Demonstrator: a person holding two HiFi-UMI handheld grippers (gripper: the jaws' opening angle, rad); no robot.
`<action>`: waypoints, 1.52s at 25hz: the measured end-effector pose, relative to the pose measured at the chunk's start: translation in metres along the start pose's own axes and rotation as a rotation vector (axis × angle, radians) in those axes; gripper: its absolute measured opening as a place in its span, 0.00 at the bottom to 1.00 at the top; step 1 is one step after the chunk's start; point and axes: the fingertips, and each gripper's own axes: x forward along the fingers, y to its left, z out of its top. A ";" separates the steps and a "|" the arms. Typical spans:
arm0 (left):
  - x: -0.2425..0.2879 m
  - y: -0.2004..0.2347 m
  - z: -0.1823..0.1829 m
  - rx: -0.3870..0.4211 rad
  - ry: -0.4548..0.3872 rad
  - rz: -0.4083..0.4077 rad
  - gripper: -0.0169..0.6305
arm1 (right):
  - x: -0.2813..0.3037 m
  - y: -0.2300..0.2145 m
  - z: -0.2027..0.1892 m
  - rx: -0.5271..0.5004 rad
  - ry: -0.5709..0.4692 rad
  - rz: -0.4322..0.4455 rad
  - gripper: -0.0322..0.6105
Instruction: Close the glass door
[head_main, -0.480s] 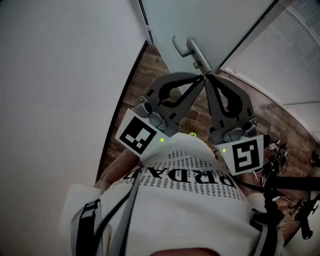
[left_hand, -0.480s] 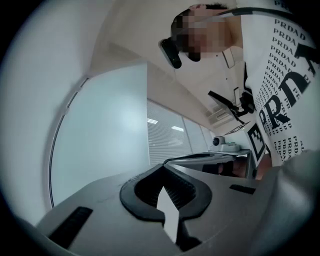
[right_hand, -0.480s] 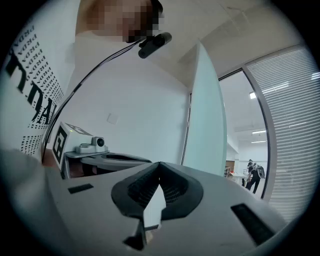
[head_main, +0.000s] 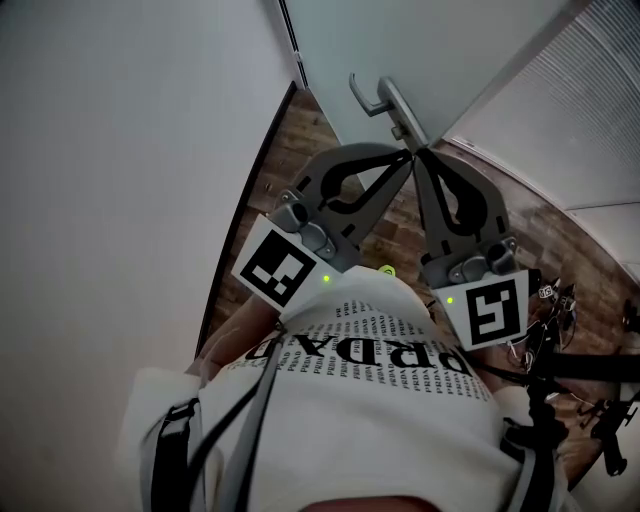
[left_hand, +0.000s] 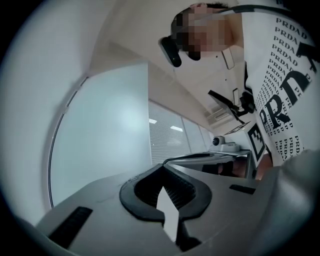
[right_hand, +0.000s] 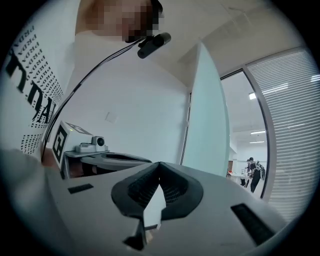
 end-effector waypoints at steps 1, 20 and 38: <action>0.000 -0.001 0.000 -0.004 -0.002 -0.003 0.02 | -0.001 0.000 0.000 0.000 0.000 -0.004 0.05; -0.004 0.014 0.007 -0.112 0.024 -0.075 0.02 | 0.008 -0.066 0.010 -0.049 0.083 -0.248 0.05; -0.031 -0.003 -0.084 0.006 -0.007 0.118 0.02 | 0.018 -0.017 -0.066 -0.142 0.027 -0.093 0.11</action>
